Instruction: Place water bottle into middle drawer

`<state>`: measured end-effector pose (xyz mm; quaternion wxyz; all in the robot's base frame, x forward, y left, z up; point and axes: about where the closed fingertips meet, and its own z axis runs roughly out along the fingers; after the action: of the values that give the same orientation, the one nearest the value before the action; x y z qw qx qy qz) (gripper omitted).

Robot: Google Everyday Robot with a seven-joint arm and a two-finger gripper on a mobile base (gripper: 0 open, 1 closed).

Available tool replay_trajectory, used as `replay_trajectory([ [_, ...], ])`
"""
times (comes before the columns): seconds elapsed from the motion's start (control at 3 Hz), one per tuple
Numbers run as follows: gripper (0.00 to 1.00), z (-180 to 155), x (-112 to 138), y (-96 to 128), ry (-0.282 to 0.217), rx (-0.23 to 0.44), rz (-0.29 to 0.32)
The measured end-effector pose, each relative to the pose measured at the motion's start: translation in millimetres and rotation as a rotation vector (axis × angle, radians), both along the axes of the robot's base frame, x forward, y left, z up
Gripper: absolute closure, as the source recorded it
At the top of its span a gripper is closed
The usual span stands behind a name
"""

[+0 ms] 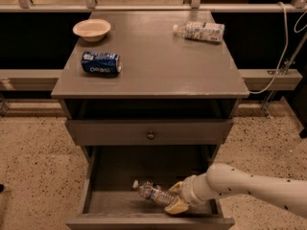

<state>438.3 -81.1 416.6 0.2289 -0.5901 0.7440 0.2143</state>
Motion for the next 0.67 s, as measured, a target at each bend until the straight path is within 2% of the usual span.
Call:
replay_trajectory([
  [0.33,0.75,4.1,0.1,0.0,0.000,0.000,0.000],
  [0.67,0.46,3.8,3.6,0.9,0.011,0.009,0.004],
])
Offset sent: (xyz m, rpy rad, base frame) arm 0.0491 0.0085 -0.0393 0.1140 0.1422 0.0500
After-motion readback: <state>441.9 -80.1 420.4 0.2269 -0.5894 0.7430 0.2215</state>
